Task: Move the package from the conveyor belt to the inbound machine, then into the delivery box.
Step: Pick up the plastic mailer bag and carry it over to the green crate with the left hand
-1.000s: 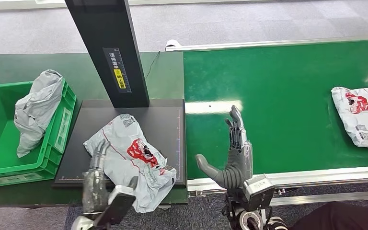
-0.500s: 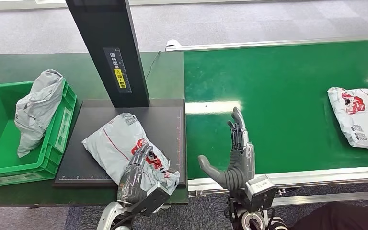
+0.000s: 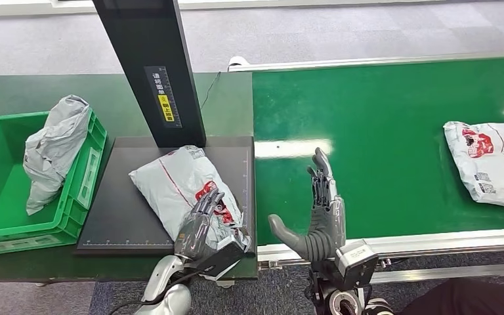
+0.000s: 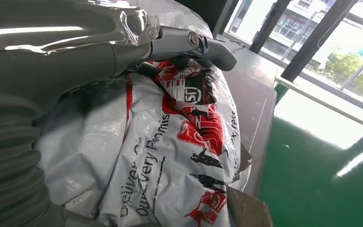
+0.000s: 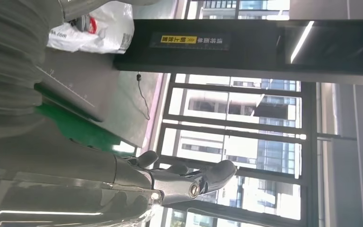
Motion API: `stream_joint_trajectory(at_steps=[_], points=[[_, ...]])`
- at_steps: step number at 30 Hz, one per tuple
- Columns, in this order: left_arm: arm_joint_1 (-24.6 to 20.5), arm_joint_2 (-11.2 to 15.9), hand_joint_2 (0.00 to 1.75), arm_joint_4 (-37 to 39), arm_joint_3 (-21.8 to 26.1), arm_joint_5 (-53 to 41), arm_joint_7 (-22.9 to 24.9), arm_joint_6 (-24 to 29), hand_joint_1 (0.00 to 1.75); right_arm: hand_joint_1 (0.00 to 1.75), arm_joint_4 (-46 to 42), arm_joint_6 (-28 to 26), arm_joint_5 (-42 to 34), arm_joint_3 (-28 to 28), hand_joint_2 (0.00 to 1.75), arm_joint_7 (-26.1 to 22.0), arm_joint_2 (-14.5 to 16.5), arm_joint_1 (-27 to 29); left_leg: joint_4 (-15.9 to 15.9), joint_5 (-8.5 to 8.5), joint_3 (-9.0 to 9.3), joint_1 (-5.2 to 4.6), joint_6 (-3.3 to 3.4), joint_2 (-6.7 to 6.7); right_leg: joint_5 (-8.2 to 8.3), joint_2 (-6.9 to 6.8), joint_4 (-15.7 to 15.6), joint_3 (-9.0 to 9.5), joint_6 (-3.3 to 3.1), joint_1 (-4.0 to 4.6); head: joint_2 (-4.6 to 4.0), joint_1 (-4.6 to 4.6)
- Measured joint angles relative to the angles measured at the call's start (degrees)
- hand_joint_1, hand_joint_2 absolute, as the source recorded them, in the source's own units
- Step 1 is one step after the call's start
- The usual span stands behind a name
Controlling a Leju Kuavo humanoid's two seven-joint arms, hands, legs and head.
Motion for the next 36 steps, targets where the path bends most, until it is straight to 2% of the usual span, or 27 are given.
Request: stream_joint_trajectory(at_steps=[5,6,10,11,13,20,36], points=[[-3.02,-0.74,1.75,4.71,-0.48,-0.39,-0.01,-0.01,0.00,0.00,-0.05,-0.12,-0.01,0.66,1.75,-0.24,-0.09,0.58,-0.02,-0.02,0.38,0.00,0.01,-0.27,-0.10,-0.23,-0.01,0.46,0.07,-0.01,0.01,0.01],[-3.45,-0.81,1.75,5.32,-0.48,-0.37,-0.07,0.03,0.07,0.00,-0.07,-0.16,-0.02,0.68,1.75,-0.27,-0.12,0.72,-0.02,-0.02,0.41,-0.01,0.01,-0.29,-0.11,-0.25,-0.02,0.50,0.08,-0.02,0.01,0.01],[-4.48,-0.96,1.75,6.92,-0.49,-0.28,-0.16,0.95,1.61,0.00,-0.33,-0.21,-0.02,0.71,1.75,-0.33,-0.24,1.35,-0.01,-0.01,0.49,-0.02,0.03,-0.28,-0.08,-0.26,-0.02,0.57,0.08,-0.04,0.00,0.00],[-4.60,-0.98,1.75,7.16,-0.50,-0.20,-0.22,1.37,1.68,0.00,-0.41,-0.25,-0.02,0.71,1.75,-0.34,-0.26,1.51,-0.01,-0.01,0.49,-0.02,0.03,-0.28,-0.07,-0.26,-0.02,0.57,0.07,-0.04,0.00,0.01],[-4.74,-0.94,1.75,7.40,-0.49,0.20,-0.57,2.20,1.74,0.00,-0.54,-0.42,-0.02,0.71,1.75,-0.36,-0.28,1.76,-0.01,0.00,0.49,-0.02,0.03,-0.27,-0.06,-0.25,-0.02,0.56,0.06,-0.04,0.01,0.01],[-4.81,-0.53,1.75,7.17,-0.43,2.50,-2.95,4.21,1.75,0.00,-1.02,-1.17,0.00,0.69,1.75,-0.36,-0.32,2.57,-0.02,0.00,0.43,0.00,0.02,-0.27,-0.06,-0.25,0.00,0.48,0.05,-0.01,0.01,0.00],[-4.41,-0.02,1.75,5.46,-0.28,3.43,-3.54,5.23,1.75,0.00,-1.33,-1.25,0.03,0.62,1.75,-0.36,-0.32,2.92,-0.01,-0.02,0.21,0.00,0.02,-0.26,-0.07,-0.24,0.00,0.24,0.06,-0.01,0.00,0.00]])
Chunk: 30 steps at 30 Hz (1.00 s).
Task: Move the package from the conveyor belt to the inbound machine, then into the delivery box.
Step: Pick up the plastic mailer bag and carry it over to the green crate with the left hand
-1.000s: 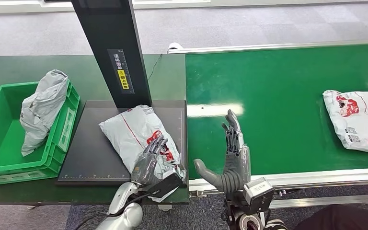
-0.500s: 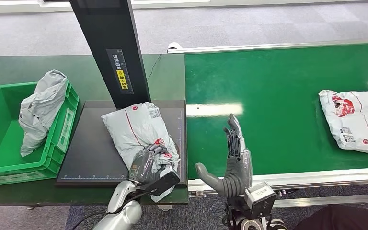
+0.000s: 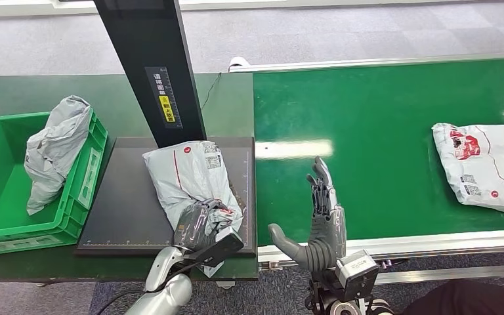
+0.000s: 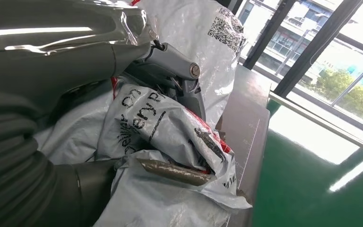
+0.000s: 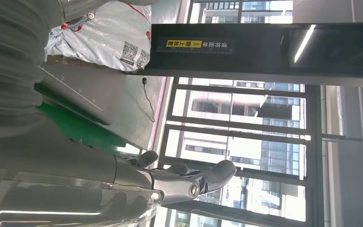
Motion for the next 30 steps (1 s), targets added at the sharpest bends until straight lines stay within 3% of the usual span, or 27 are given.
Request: stream_joint_trajectory(at_steps=[7,13,17,21,30], points=[[0.30,0.04,1.75,-0.47,0.04,0.58,-0.79,0.82,1.75,0.00,0.00,-0.05,0.01,-0.01,1.75,0.00,0.00,0.00,0.00,0.00,-0.03,0.00,0.00,0.01,0.00,0.00,0.00,-0.03,0.00,0.00,0.01,0.00],[3.79,0.51,1.75,-6.68,1.21,5.12,-4.97,6.84,1.75,0.00,0.00,-0.72,0.21,-0.08,1.75,0.04,0.00,0.02,0.01,0.00,-0.15,0.00,0.00,0.04,0.00,0.02,0.01,-0.21,0.00,0.00,0.01,0.00],[9.17,1.70,1.75,-20.92,2.46,10.86,-10.78,11.99,1.75,0.00,0.10,-1.14,-0.02,-0.16,1.75,0.07,0.00,-0.01,0.01,-0.01,-0.32,0.01,-0.01,0.06,0.00,0.03,0.02,-0.39,0.00,0.01,0.00,0.00],[15.39,2.39,1.75,-37.88,5.65,14.00,-17.27,13.13,1.75,0.00,0.53,-1.69,-0.55,-0.31,1.75,-0.19,-0.04,-0.04,0.01,-0.01,-0.48,0.01,-0.02,0.05,0.00,0.03,0.02,-0.58,0.00,0.02,0.01,0.00],[22.66,1.20,1.75,-70.33,9.40,14.28,-18.25,13.20,1.75,0.00,1.14,-1.88,-0.58,-0.77,1.75,-0.32,0.02,-0.47,0.01,-0.02,-0.60,0.00,0.00,0.08,0.00,0.04,0.01,-0.66,0.00,0.01,0.01,0.00]])
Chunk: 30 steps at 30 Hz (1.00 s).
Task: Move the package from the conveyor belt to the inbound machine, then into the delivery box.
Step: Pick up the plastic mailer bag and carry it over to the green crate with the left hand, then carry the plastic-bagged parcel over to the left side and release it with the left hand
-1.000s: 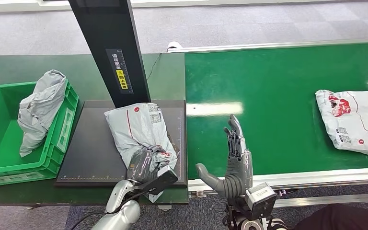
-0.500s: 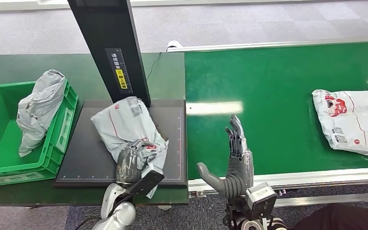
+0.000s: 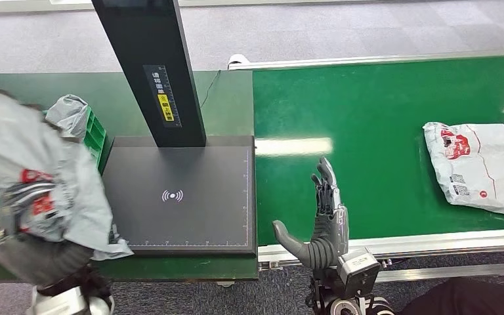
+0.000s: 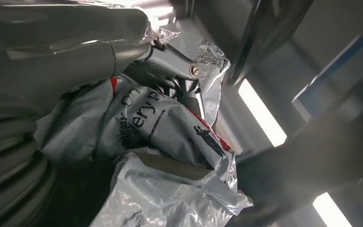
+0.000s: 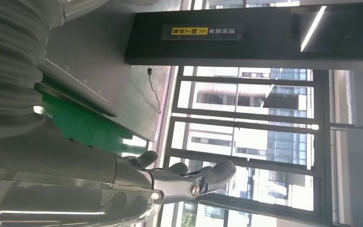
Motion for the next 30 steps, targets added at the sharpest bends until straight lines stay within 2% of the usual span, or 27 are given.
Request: stream_joint_trajectory(at_steps=[4,5,9,13,18,25,27,30], points=[[0.36,-0.12,1.75,-2.22,0.06,-0.03,-0.01,-0.01,1.75,0.00,0.03,0.00,0.01,-0.11,1.75,-0.01,0.01,-0.03,0.00,0.00,0.01,0.00,0.00,0.00,0.00,0.00,0.00,0.00,0.00,0.00,0.01,-0.01],[0.61,-0.22,1.75,-4.27,0.10,-0.18,-0.02,-0.01,1.75,0.00,0.07,0.00,0.04,-0.21,1.75,-0.01,0.02,-0.10,0.00,0.00,0.00,0.00,0.00,-0.01,-0.01,-0.01,0.00,0.00,0.01,0.00,0.00,-0.01],[2.09,-1.76,1.75,-20.89,0.76,-2.33,-0.03,-0.06,1.75,0.00,0.41,0.63,0.03,-1.02,1.75,-0.18,0.13,-0.61,0.00,-0.01,-0.03,0.00,0.00,-0.03,-0.02,-0.01,0.00,0.01,0.02,0.00,0.00,0.00],[2.21,-2.50,1.75,-24.66,2.96,-0.85,-0.03,-0.08,1.75,0.00,0.98,2.08,0.66,-1.34,1.75,-0.38,0.35,-1.13,-0.01,-0.01,-0.01,0.00,0.00,-0.03,-0.02,-0.01,0.00,0.02,0.02,0.00,-0.01,0.01],[2.21,-2.96,1.75,-24.99,7.52,1.18,-0.01,-0.09,1.75,0.00,1.81,3.77,1.72,-2.23,1.75,-0.53,1.07,-1.80,0.00,0.00,0.02,0.01,-0.01,-0.03,-0.02,-0.01,0.00,0.03,0.02,0.01,-0.01,0.00],[1.68,-2.91,1.75,-24.05,10.62,4.03,-0.01,-0.10,1.75,0.00,2.57,4.15,1.82,-2.64,1.75,-0.57,1.38,-2.43,0.00,-0.01,0.04,0.00,0.00,-0.03,-0.02,-0.01,-0.01,0.02,0.02,0.00,-0.01,0.01],[0.12,-1.80,1.75,-20.92,13.32,7.61,0.00,-0.14,1.75,0.00,2.99,4.25,1.49,-2.64,1.75,-0.67,1.43,-2.98,0.00,0.01,0.06,-0.02,0.00,-0.05,-0.02,-0.02,-0.01,0.02,0.02,0.00,0.00,0.01],[-5.47,2.39,1.75,-10.49,18.72,11.67,1.25,-0.23,1.75,0.00,3.83,4.31,0.85,-2.57,1.75,-0.93,1.43,-3.92,-0.01,0.14,0.09,-0.03,-0.09,-0.09,0.04,-0.06,0.00,0.03,-0.08,0.03,-0.01,0.02]])
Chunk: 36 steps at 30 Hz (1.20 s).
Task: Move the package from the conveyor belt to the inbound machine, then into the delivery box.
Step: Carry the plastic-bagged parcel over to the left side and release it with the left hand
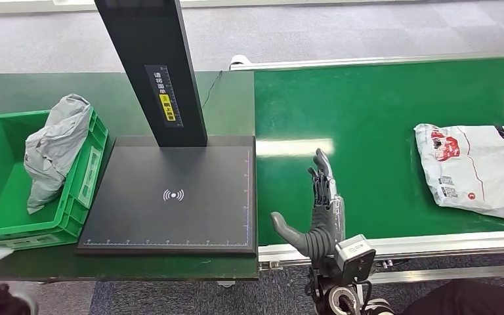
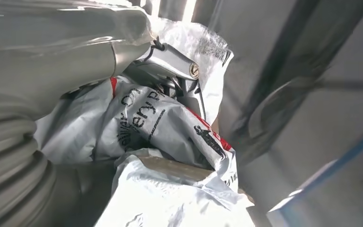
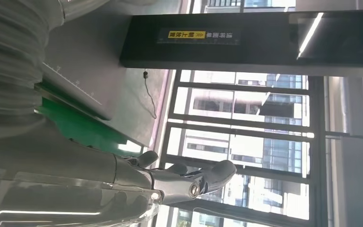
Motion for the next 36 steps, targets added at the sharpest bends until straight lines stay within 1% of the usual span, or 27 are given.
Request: stream_joint_trajectory(at_steps=[2,4,6,8,12,15,19,25,28,31,33,36], points=[[-5.32,3.62,1.75,9.09,3.21,0.24,2.24,-0.07,1.75,0.00,0.53,0.00,-0.09,0.08,1.75,-0.11,0.00,-0.44,0.00,0.11,0.01,0.05,-0.12,0.03,0.12,0.01,0.02,-0.03,-0.15,0.06,0.00,-0.01],[-11.43,7.32,1.75,18.55,5.38,-1.44,5.23,-0.17,1.75,0.00,0.86,0.00,-0.12,0.14,1.75,-0.14,0.01,-0.58,0.00,0.24,0.00,0.10,-0.19,0.06,0.22,0.03,0.03,-0.07,-0.28,0.12,0.00,0.00],[-17.53,10.94,1.75,27.86,6.63,-4.25,8.43,-0.31,1.75,0.00,0.96,0.00,-0.12,0.23,1.75,-0.15,0.01,-0.57,0.00,0.33,-0.01,0.12,-0.23,0.11,0.29,0.04,0.04,-0.09,-0.36,0.15,0.00,0.01],[-23.41,14.00,1.75,36.51,7.33,-7.28,11.29,-0.67,1.75,0.00,0.96,0.00,-0.13,0.28,1.75,-0.17,0.00,-0.50,0.00,0.36,-0.02,0.13,-0.24,0.19,0.34,0.06,0.05,-0.11,-0.40,0.16,0.00,0.01],[-34.66,19.14,1.75,52.71,7.62,-12.63,15.82,-1.74,1.75,0.00,0.96,0.00,-0.17,0.30,1.75,-0.19,0.00,-0.04,0.01,0.38,-0.06,0.14,-0.25,0.28,0.36,0.11,0.07,-0.14,-0.41,0.17,0.01,0.01],[-40.46,21.81,1.75,61.69,7.65,-14.28,17.26,-2.05,1.75,0.00,0.96,0.00,-0.18,0.30,1.75,-0.19,0.00,0.17,0.01,0.37,-0.08,0.14,-0.25,0.37,0.36,0.24,0.08,-0.19,-0.41,0.16,0.00,0.01],[-44.08,23.77,1.75,68.65,7.67,-14.92,17.81,-2.12,1.75,0.00,0.96,0.18,-0.19,0.28,1.75,-0.22,0.00,0.29,0.01,0.34,-0.17,0.14,-0.26,0.40,0.36,0.31,0.07,-0.30,-0.41,0.16,0.01,0.02],[-47.53,26.26,1.75,75.92,7.73,-17.09,20.97,-3.86,1.75,0.00,1.08,0.89,-0.34,0.28,1.75,-0.56,0.00,0.32,0.01,0.32,-0.23,0.14,-0.27,0.40,0.36,0.31,0.06,-0.36,-0.41,0.17,-0.01,0.01],[-49.12,27.05,1.75,79.07,7.85,-18.68,23.49,-7.63,1.75,0.00,1.04,0.91,-0.28,0.18,1.75,-0.62,0.00,0.45,0.01,0.32,-0.22,0.13,-0.27,0.40,0.36,0.31,0.05,-0.36,-0.41,0.17,-0.01,0.01],[-49.69,27.15,1.75,81.31,7.53,-21.78,26.33,-13.80,1.75,0.00,0.55,0.98,0.12,-0.05,1.75,-0.61,0.00,0.97,0.01,0.33,-0.22,0.13,-0.27,0.40,0.36,0.31,0.05,-0.35,-0.41,0.16,0.00,0.02],[-49.06,26.97,1.75,82.02,6.97,-23.88,27.28,-17.12,1.75,0.00,0.06,1.10,0.45,-0.28,1.75,-0.52,0.01,1.33,0.01,0.32,-0.23,0.13,-0.27,0.42,0.36,0.33,0.05,-0.35,-0.41,0.16,0.01,0.02],[-46.47,26.35,1.75,82.05,6.12,-25.27,27.48,-19.72,1.75,0.00,-0.53,1.44,0.88,-0.81,1.75,-0.25,0.02,1.70,0.01,0.31,-0.22,0.11,-0.27,0.49,0.36,0.39,0.05,-0.37,-0.41,0.14,-0.01,0.02]])
